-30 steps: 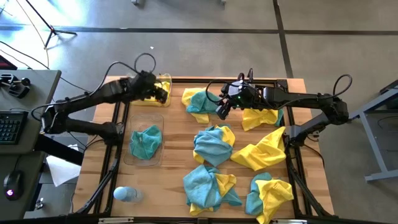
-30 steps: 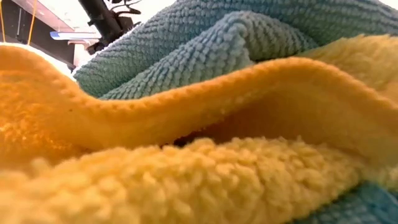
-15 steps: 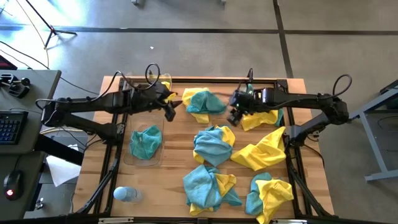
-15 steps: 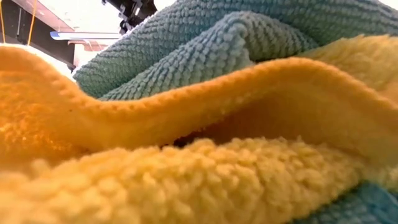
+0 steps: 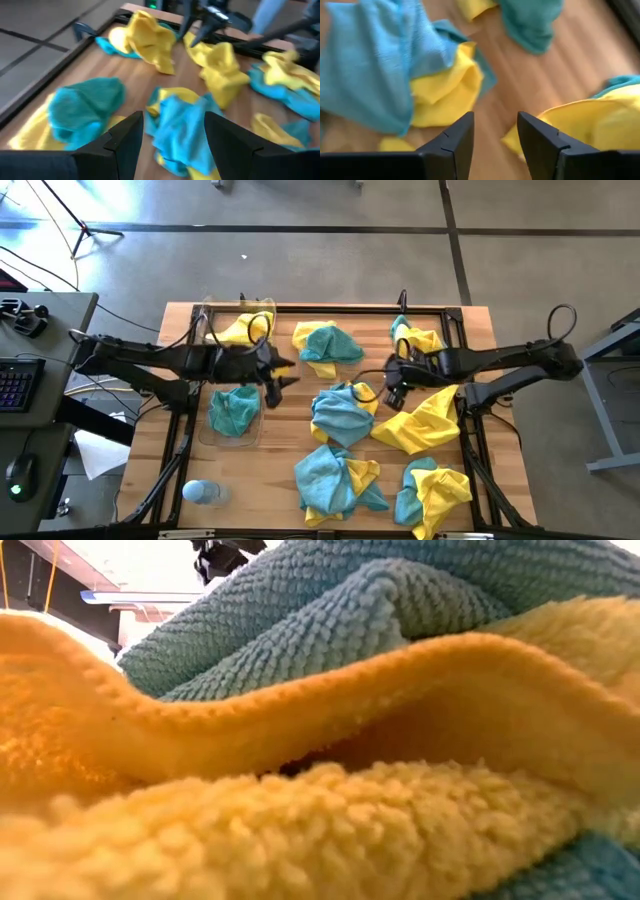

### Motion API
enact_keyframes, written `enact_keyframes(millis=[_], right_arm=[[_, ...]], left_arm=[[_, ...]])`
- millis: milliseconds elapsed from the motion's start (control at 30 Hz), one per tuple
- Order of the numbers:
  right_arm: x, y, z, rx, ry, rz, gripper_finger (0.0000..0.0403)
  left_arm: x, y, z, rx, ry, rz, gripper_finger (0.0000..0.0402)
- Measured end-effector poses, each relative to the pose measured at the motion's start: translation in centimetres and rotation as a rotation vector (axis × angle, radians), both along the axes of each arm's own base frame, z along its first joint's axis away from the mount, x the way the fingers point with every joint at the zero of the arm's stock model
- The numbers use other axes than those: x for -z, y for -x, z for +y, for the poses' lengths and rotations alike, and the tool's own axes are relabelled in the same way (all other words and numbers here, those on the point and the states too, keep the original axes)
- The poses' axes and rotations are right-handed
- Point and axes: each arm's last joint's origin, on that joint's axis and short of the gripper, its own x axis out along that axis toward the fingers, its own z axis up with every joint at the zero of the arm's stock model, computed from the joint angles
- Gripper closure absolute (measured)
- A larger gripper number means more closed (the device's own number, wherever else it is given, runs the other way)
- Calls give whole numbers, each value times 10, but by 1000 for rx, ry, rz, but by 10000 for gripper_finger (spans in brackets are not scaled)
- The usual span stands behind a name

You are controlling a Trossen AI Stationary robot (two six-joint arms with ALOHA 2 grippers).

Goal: Sort microfiber towel by color & place in baskets
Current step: Put the blue microfiber cloth into the bottom transparent bin

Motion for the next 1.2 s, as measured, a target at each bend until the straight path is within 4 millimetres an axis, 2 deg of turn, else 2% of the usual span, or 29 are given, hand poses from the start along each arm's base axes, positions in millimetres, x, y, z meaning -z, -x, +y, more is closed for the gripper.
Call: enact_keyframes(millis=[200, 333, 500, 600, 733, 933, 1067, 1200], right_arm=[[10, 25, 9, 20, -130, -145, 274], [7, 34, 12, 55, -184, -228, 274], [3, 37, 17, 72, -231, -292, 274], [2, 36, 22, 73, -257, -311, 274], [2, 36, 26, 59, -267, -314, 274], [2, 36, 26, -44, -193, -282, 274], [2, 37, 26, -87, -154, -270, 274], [2, 37, 26, -90, -153, -270, 274]], left_arm=[[-9, -20, -35, 95, -2, 54, 202], [-11, -41, -55, 161, -50, 198, 202], [-2, -64, -75, 236, -66, 367, 202], [4, -79, -92, 280, -65, 383, 202], [14, -95, -120, 334, -78, 402, 202], [42, -114, -157, 379, -93, 457, 202], [63, -124, -173, 403, -105, 502, 202], [85, -132, -180, 422, -100, 550, 202]])
